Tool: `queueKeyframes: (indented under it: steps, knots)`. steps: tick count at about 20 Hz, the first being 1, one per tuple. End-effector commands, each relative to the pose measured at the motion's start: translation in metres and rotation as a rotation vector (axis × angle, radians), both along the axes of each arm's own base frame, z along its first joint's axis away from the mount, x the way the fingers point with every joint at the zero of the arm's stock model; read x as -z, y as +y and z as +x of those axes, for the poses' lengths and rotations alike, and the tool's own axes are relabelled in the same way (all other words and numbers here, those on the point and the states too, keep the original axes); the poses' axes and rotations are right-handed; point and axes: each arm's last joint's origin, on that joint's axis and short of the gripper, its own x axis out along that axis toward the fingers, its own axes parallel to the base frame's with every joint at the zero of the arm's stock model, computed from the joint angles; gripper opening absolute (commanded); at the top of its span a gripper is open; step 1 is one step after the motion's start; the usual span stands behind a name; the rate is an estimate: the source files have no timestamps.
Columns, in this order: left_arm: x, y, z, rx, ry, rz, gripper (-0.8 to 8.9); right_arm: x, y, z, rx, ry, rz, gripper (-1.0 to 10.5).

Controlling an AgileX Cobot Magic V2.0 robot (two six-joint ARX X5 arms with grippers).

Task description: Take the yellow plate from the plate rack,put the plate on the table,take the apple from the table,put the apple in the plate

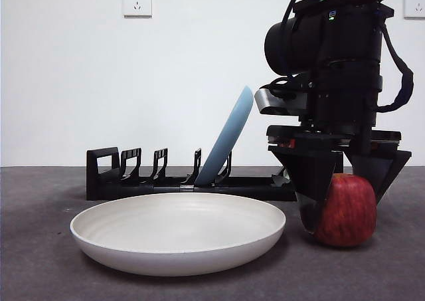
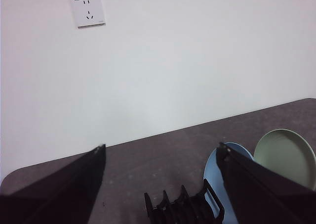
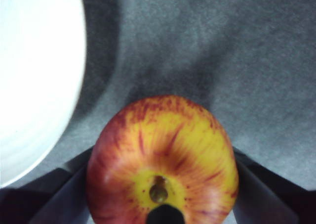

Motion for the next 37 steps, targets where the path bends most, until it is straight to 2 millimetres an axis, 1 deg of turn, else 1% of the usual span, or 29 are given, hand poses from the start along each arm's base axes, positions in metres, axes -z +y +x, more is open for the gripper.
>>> queueKeyframes:
  steps: [1, 2, 4, 7, 8, 10, 12, 14, 17, 19, 22, 24, 27, 29, 31, 32, 34, 37]
  knots:
    - [0.001, 0.001, 0.0, -0.006, -0.004, 0.01, 3.77, 0.003, -0.001, -0.001, 0.01, -0.006, -0.021, -0.1]
    - [0.001, 0.001, 0.0, -0.006, -0.004, 0.01, 3.77, -0.001, -0.001, -0.002, 0.01, -0.015, -0.013, -0.1]
    - [0.001, 0.0, 0.0, -0.005, -0.004, 0.01, 3.77, -0.018, -0.002, -0.004, 0.022, -0.057, 0.02, -0.1]
    - [0.001, 0.0, 0.0, -0.005, -0.004, 0.01, 3.77, -0.059, 0.002, -0.011, 0.002, -0.149, 0.161, -0.1]
    - [0.001, 0.0, 0.0, -0.004, -0.004, 0.01, 3.77, -0.072, 0.006, -0.012, -0.018, -0.186, 0.218, -0.1]
    - [0.001, 0.0, 0.0, -0.003, -0.004, 0.01, 3.77, -0.091, 0.019, -0.015, -0.069, -0.209, 0.297, -0.1]
    - [0.001, 0.0, 0.0, -0.003, -0.003, 0.01, 3.77, -0.102, 0.036, -0.018, -0.122, -0.238, 0.329, -0.1]
    - [0.001, 0.0, 0.0, -0.003, -0.003, 0.011, 3.77, -0.105, 0.055, -0.022, -0.175, -0.244, 0.346, -0.1]
    - [0.002, 0.0, 0.0, -0.003, 0.002, 0.018, 3.77, -0.1, 0.083, -0.025, -0.239, -0.229, 0.347, -0.1]
    - [0.002, 0.001, 0.0, -0.002, 0.009, 0.026, 3.77, -0.086, 0.1, -0.025, -0.268, -0.203, 0.328, -0.1]
    - [0.004, 0.001, 0.0, -0.002, 0.02, 0.04, 3.77, -0.053, 0.118, -0.021, -0.288, -0.144, 0.279, -0.1]
    - [0.005, 0.001, 0.0, -0.002, 0.03, 0.048, 3.77, -0.032, 0.124, -0.016, -0.285, -0.114, 0.238, -0.1]
    - [0.008, 0.001, -0.001, -0.003, 0.046, 0.063, 3.77, -0.009, 0.128, -0.01, -0.273, -0.117, 0.15, -0.1]
    - [0.008, 0.001, -0.001, -0.003, 0.053, 0.069, 3.77, -0.002, 0.129, -0.009, -0.273, -0.101, 0.139, -0.1]
    - [0.009, 0.001, -0.001, -0.003, 0.055, 0.071, 3.77, -0.002, 0.129, -0.009, -0.275, -0.101, 0.138, 0.1]
    - [0.009, 0.001, -0.001, -0.003, 0.055, 0.072, 3.77, -0.002, 0.129, -0.009, -0.274, -0.101, 0.138, 0.3]
    - [0.009, 0.001, -0.001, -0.003, 0.058, 0.075, 3.77, -0.002, 0.129, -0.009, -0.274, -0.1, 0.138, 1.4]
    - [0.01, 0.001, -0.001, -0.003, 0.06, 0.078, 3.77, -0.002, 0.129, -0.009, -0.273, -0.1, 0.137, 4.0]
